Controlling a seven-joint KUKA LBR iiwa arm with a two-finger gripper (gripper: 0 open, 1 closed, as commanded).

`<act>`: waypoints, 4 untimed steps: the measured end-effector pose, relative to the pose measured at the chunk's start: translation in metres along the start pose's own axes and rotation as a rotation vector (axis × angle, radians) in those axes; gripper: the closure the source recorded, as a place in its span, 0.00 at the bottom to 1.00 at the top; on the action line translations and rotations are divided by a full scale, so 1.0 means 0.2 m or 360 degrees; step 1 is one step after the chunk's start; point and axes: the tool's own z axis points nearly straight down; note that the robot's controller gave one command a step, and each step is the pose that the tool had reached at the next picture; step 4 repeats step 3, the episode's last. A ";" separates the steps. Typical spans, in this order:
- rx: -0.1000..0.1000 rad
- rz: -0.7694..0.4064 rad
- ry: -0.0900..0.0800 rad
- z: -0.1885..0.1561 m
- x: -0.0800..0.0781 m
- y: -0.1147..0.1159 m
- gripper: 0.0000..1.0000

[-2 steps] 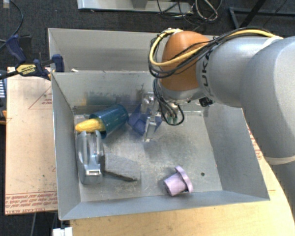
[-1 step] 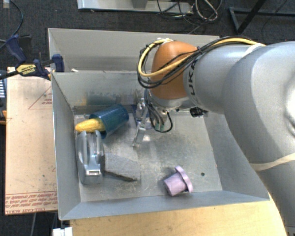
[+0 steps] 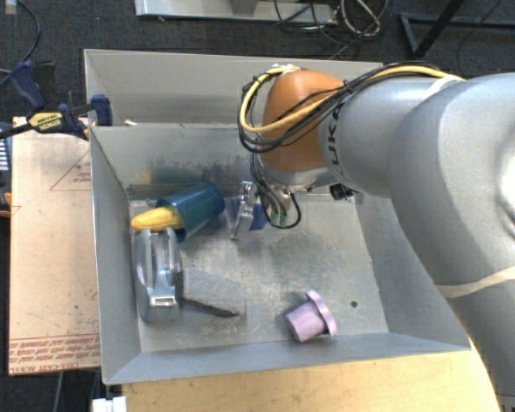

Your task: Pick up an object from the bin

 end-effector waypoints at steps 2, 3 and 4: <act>0.0004 -0.0002 0.0018 -0.13 0.01 0.00 1.00; -0.0001 -0.0002 0.0003 -0.29 0.00 0.00 1.00; -0.0001 -0.0002 0.0003 -0.29 0.00 0.00 1.00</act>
Offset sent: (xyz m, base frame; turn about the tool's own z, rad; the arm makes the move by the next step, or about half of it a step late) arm 0.0000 0.0002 0.0908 -0.0013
